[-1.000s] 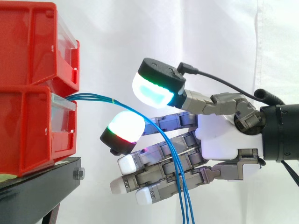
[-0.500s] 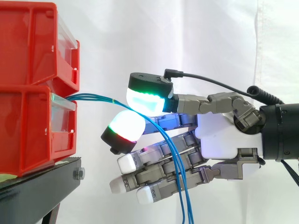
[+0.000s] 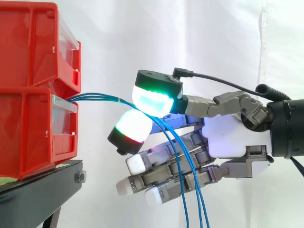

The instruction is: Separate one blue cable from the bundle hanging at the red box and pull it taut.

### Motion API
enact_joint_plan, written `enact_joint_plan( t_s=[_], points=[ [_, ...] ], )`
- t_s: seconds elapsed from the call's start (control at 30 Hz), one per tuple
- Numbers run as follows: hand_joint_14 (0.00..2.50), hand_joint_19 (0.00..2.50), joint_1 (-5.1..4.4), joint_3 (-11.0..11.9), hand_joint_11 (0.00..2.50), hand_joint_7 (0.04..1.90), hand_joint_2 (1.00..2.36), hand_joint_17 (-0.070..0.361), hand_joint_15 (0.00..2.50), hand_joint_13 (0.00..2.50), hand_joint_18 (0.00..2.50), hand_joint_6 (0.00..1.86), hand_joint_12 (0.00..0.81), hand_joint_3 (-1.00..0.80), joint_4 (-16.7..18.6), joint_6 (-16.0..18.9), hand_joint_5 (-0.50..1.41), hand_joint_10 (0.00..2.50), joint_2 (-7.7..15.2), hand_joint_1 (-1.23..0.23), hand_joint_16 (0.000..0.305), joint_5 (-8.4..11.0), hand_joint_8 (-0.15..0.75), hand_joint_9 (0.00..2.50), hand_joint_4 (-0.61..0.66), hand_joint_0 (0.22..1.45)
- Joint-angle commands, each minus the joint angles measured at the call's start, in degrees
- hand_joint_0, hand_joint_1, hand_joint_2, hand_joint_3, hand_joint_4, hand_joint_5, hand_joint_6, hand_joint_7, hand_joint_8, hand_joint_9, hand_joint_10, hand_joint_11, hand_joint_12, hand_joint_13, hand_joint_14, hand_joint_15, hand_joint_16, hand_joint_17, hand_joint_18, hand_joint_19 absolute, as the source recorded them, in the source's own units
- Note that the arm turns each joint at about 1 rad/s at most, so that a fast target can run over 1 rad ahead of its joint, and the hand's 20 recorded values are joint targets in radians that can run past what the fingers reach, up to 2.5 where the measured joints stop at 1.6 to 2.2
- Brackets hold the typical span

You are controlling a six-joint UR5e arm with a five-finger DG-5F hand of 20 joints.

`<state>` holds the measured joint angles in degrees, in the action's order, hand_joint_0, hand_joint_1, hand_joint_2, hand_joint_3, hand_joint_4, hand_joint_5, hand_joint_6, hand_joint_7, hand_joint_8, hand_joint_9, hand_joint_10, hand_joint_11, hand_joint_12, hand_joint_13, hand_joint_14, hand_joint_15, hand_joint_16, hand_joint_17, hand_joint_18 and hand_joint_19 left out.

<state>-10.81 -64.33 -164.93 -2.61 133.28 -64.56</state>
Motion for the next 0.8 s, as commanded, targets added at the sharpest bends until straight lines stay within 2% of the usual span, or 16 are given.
enact_joint_plan(
  t_s=[0.0,0.13,0.37,0.53,0.57,0.6,0.63,0.7,0.77],
  points=[
    [0.01,0.36,0.09,0.00,0.71,1.05,1.00,0.096,0.14,0.52,0.60,0.92,0.287,-0.50,-1.36,0.06,-0.22,0.02,-0.21,-0.85,0.043,-0.04,0.270,0.86,0.09,0.79],
    [0.01,0.35,0.17,0.00,0.71,1.05,1.00,0.095,0.14,0.54,0.62,0.91,0.282,-0.50,-1.62,0.06,-0.21,0.02,-0.21,-0.87,0.042,-0.04,0.273,0.88,0.10,0.76],
    [0.01,0.36,0.35,0.09,0.71,1.00,1.00,0.094,0.16,0.54,0.61,0.89,0.286,-0.50,-1.98,0.06,-0.21,0.02,-0.83,-0.93,0.042,-0.04,0.273,0.87,0.13,0.60],
    [0.01,0.37,0.35,0.09,0.68,0.97,1.00,0.102,0.16,0.56,0.62,0.87,0.304,-0.50,-1.98,0.06,-0.21,0.02,-0.83,-0.89,0.045,-0.04,0.289,0.87,0.17,0.51],
    [0.01,0.37,0.44,0.09,0.68,0.95,1.00,0.105,0.16,0.56,0.63,0.87,0.311,-0.50,-1.98,0.06,-0.21,0.02,-0.83,-0.85,0.047,-0.04,0.294,0.87,0.18,0.50],
    [0.01,0.38,0.44,0.09,0.67,0.94,1.00,0.109,0.15,0.57,0.64,0.87,0.320,-0.50,-1.98,0.06,-0.21,0.02,-0.83,-0.70,0.048,-0.04,0.307,0.88,0.19,0.48],
    [0.01,0.38,0.53,0.09,0.66,0.95,1.00,0.109,0.16,0.57,0.64,0.87,0.320,-0.50,-1.98,0.06,-0.21,0.02,-0.83,-0.67,0.048,-0.04,0.306,0.88,0.19,0.48],
    [0.01,0.40,0.53,0.09,0.66,0.95,1.00,0.106,0.16,0.55,0.64,0.85,0.309,-0.50,-1.98,0.06,-0.20,0.02,-0.83,-0.51,0.047,-0.04,0.300,0.88,0.18,0.51],
    [0.01,0.43,0.53,0.09,0.64,0.98,1.00,0.099,0.15,0.53,0.61,0.83,0.289,-0.50,-1.98,0.06,-0.19,0.02,-0.83,-0.43,0.044,-0.04,0.293,0.88,0.16,0.57]
  ],
)
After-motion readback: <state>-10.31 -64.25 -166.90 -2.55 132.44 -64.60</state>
